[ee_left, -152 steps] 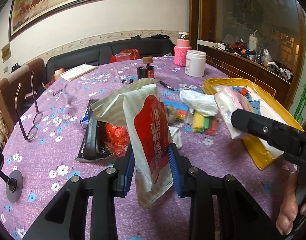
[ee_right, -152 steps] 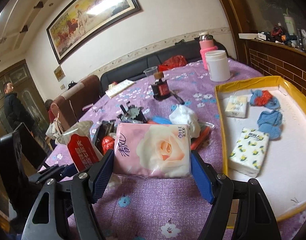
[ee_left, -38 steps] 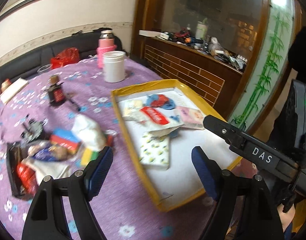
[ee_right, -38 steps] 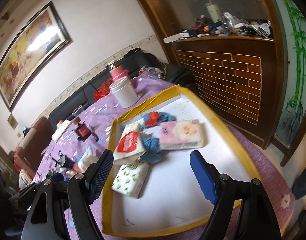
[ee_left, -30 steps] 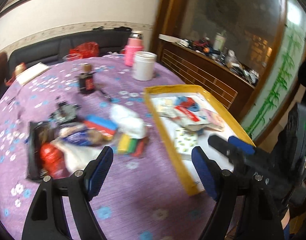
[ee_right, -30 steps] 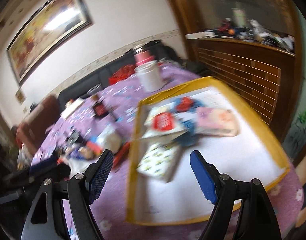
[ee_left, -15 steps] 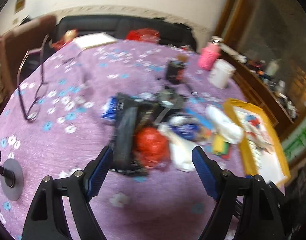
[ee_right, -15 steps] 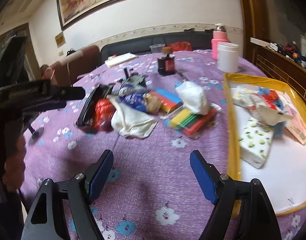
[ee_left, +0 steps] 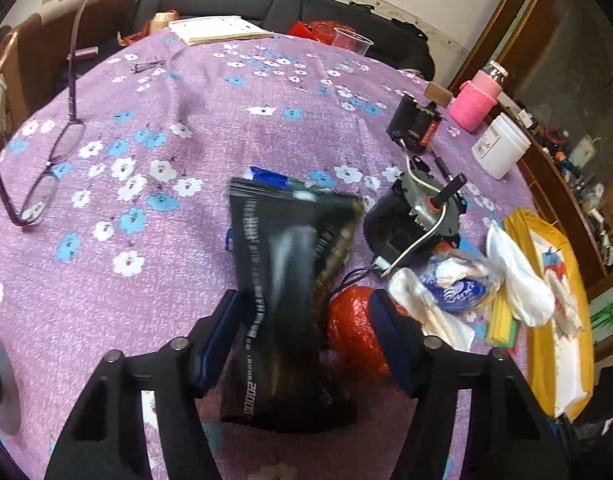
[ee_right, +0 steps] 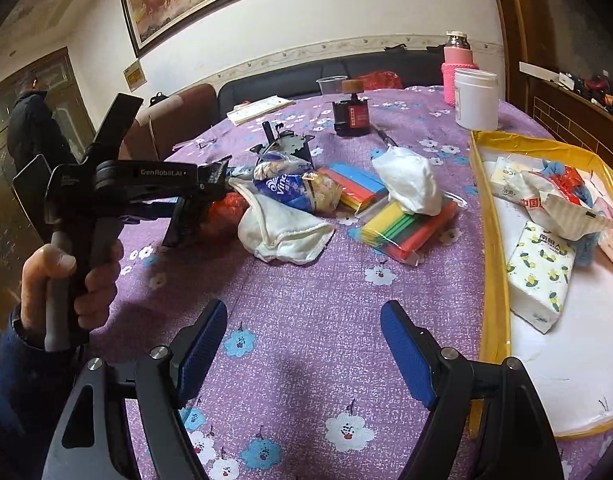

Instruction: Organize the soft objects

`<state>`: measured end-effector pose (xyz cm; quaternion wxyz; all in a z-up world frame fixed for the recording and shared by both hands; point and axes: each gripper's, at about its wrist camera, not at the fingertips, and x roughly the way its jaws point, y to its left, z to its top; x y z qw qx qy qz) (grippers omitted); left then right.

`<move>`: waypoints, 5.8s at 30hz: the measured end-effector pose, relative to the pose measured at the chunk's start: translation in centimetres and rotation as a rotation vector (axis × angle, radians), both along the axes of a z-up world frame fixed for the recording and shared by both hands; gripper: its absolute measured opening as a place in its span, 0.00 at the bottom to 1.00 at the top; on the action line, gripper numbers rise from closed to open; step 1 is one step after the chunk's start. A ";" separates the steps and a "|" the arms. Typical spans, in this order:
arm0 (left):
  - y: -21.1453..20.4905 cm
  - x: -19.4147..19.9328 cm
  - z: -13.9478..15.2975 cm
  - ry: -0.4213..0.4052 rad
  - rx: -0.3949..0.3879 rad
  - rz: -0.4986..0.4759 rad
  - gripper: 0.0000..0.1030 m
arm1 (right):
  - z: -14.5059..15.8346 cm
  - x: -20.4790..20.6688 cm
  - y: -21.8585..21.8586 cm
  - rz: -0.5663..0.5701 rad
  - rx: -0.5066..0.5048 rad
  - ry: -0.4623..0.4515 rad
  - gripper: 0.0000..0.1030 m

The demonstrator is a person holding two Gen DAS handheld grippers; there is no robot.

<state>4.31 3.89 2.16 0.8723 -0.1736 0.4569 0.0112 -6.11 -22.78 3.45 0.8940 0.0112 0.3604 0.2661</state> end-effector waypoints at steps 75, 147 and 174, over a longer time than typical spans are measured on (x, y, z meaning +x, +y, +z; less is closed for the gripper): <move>-13.4 -4.6 0.3 -0.069 0.077 -0.531 0.24 | 0.8 1.2 -0.4 -0.057 -0.278 -0.078 0.57; -12.6 -5.8 2.1 -0.163 0.039 -0.514 0.22 | 5.8 -1.0 -4.3 -0.231 0.003 -0.117 0.14; -12.4 -5.2 1.8 -0.160 0.038 -0.500 0.22 | 21.8 -12.8 13.6 0.476 0.178 -0.439 0.14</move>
